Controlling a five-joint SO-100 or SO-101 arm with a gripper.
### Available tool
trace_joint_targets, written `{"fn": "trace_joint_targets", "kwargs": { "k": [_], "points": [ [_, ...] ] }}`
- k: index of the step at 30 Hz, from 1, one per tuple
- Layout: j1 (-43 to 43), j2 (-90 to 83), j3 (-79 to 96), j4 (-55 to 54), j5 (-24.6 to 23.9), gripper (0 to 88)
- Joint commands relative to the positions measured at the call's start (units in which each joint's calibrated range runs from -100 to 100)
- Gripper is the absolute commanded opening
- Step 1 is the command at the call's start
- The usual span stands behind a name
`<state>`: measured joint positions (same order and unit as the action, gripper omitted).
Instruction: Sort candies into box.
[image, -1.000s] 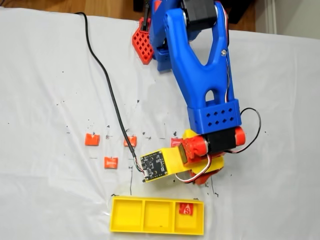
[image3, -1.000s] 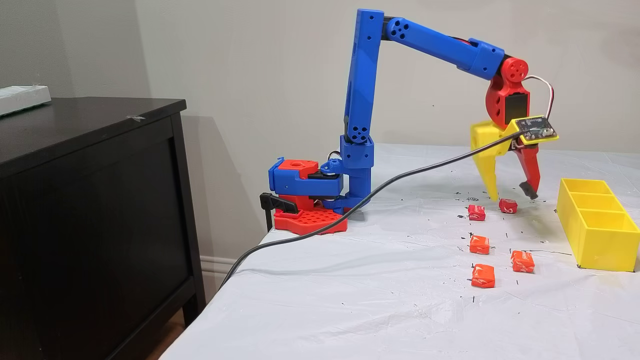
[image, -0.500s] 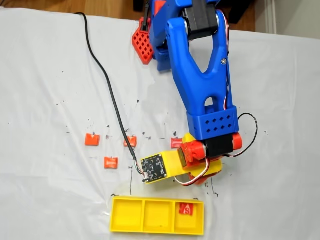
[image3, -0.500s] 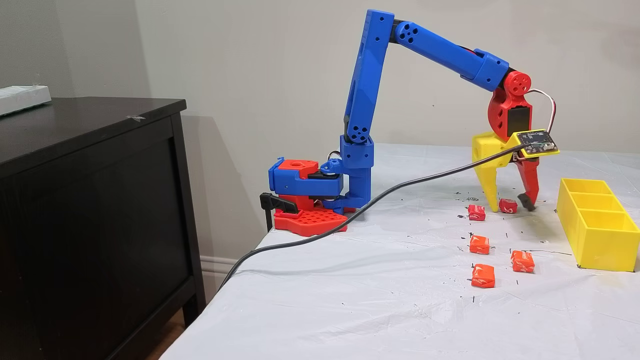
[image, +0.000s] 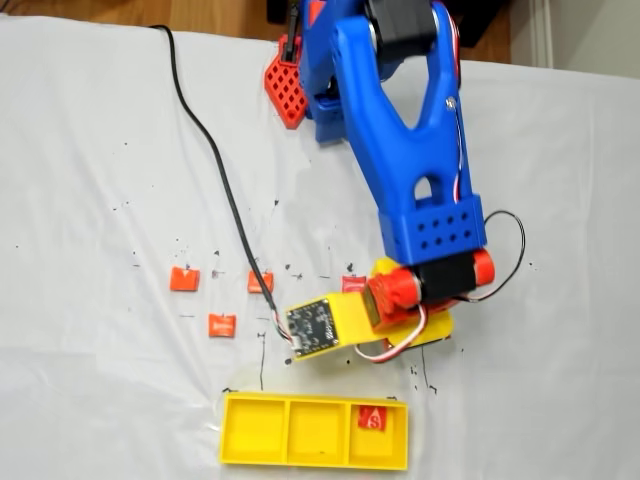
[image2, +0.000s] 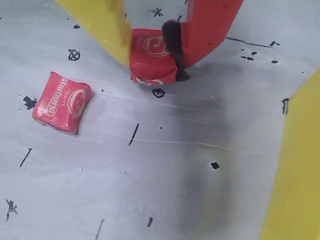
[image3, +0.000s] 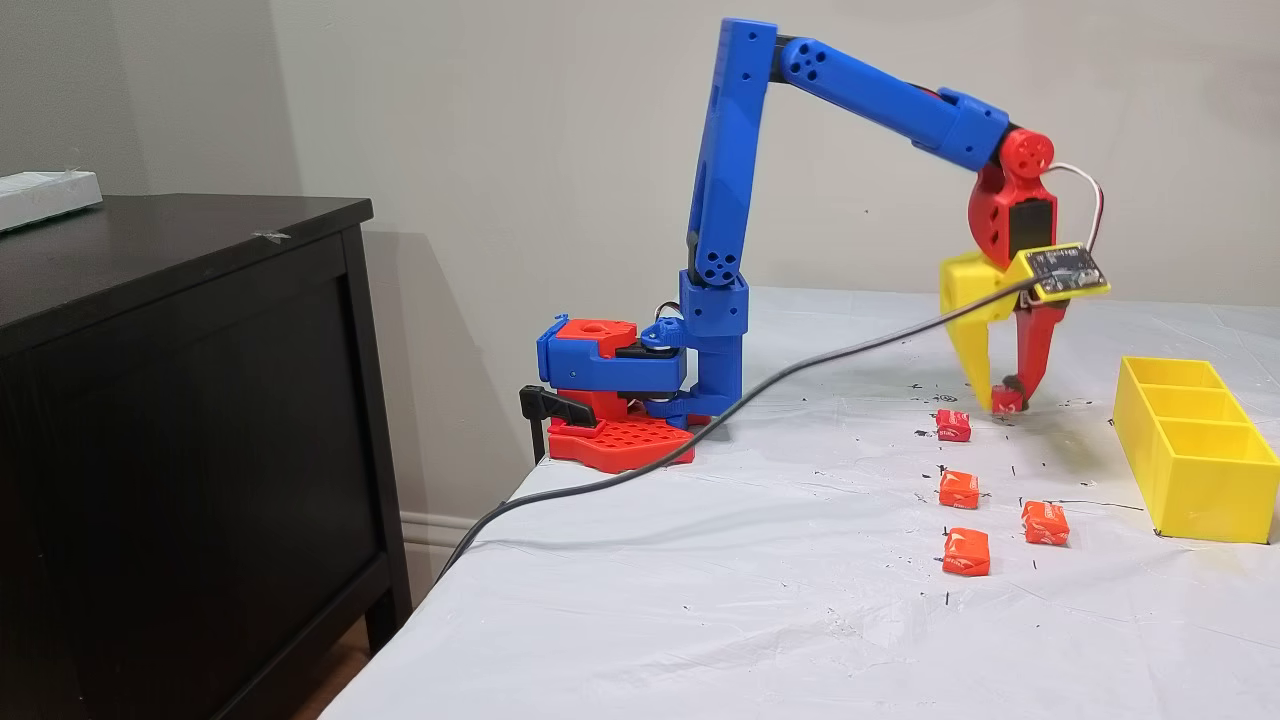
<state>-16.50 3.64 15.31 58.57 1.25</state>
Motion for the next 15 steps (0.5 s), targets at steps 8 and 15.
{"fn": "trace_joint_targets", "kwargs": {
  "k": [8, 15],
  "points": [
    [7.63, -18.4, -4.62, -4.01, -0.05, 0.2],
    [11.43, -16.28, -8.44, -7.77, 0.2, 0.2]
  ]
}}
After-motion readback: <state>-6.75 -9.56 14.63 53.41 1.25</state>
